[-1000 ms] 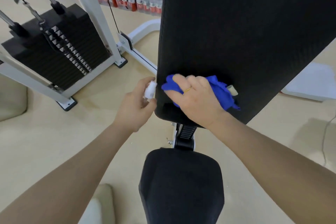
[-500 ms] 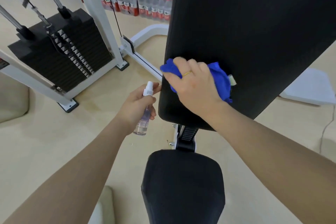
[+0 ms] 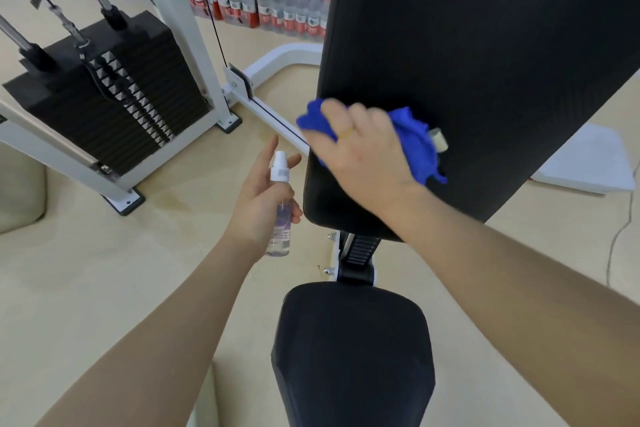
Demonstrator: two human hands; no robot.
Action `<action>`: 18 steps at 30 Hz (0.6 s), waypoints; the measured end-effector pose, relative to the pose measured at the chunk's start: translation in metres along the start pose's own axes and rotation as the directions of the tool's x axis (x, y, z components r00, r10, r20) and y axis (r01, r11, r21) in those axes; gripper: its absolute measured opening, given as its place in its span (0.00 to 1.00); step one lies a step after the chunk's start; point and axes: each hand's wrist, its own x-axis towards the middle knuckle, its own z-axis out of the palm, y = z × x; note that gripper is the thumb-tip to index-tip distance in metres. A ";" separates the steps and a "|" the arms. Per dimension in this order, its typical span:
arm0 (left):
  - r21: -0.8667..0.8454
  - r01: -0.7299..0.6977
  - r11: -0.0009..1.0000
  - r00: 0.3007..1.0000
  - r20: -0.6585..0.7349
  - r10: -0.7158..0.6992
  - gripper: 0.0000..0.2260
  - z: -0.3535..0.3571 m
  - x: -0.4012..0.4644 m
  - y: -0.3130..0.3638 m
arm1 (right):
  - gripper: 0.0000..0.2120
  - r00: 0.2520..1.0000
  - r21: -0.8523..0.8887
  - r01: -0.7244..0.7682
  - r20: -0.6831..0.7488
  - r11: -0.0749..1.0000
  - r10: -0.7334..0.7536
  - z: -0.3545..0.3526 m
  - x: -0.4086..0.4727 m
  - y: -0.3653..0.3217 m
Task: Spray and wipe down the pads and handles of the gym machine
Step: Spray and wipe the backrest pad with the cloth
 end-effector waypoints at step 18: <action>0.032 -0.025 0.999 0.982 -0.186 0.031 0.24 0.011 -0.022 -0.027 | 0.13 0.936 0.013 0.191 0.299 0.982 -0.186 0.006 -0.042 -0.024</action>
